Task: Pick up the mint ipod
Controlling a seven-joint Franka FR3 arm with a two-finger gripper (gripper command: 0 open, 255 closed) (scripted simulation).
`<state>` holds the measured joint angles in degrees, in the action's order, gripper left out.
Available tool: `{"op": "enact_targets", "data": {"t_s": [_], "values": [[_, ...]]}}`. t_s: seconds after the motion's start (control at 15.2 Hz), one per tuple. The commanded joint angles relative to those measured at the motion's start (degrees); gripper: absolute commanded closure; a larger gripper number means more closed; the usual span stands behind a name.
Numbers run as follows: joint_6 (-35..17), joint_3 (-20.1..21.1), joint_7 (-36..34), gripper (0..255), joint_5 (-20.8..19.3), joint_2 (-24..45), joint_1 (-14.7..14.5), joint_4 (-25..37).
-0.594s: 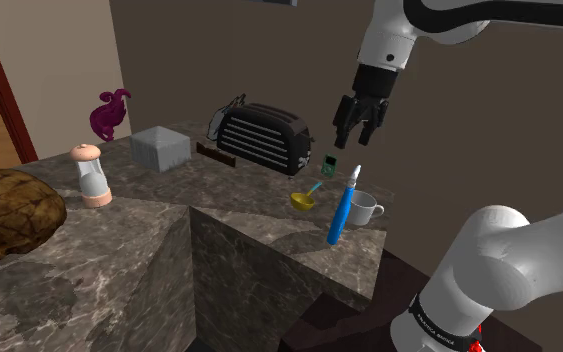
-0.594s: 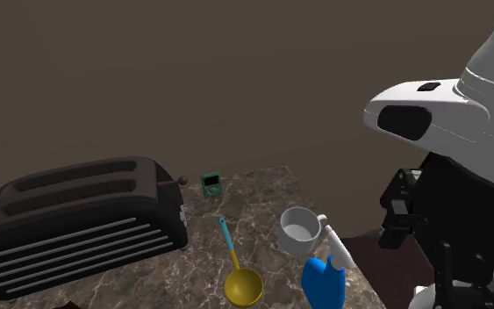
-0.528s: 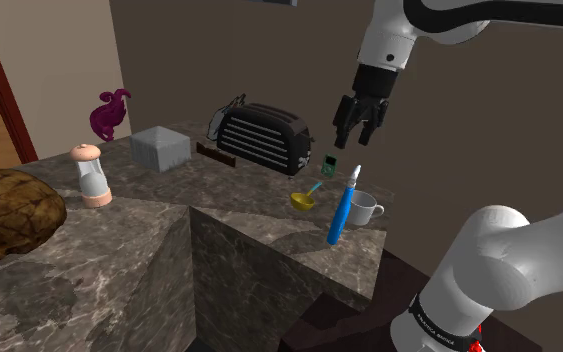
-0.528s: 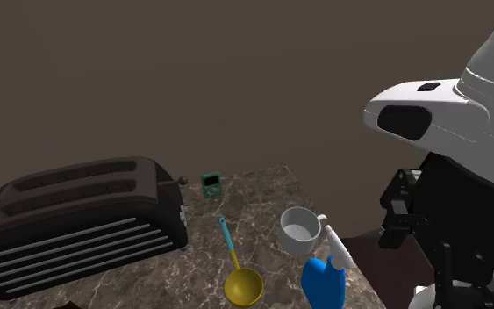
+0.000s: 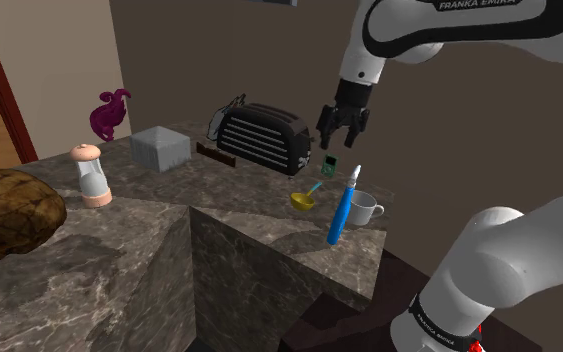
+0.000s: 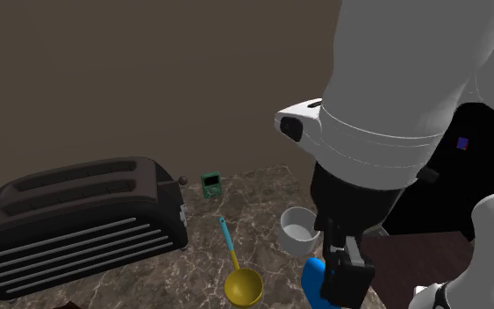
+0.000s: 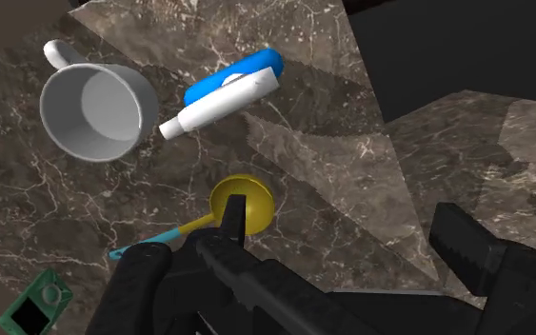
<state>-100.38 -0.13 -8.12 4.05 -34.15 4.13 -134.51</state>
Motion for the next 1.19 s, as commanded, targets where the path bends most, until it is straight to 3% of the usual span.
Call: {"op": "enact_targets", "data": {"t_s": [0.0, 1.12], "values": [[-2.36, -1.09, 0.25, 0, -0.81, 3.15, 1.17, 0.75], [-16.68, -9.22, 0.70, 0, -2.47, 32.59, 8.62, 15.45]]}}
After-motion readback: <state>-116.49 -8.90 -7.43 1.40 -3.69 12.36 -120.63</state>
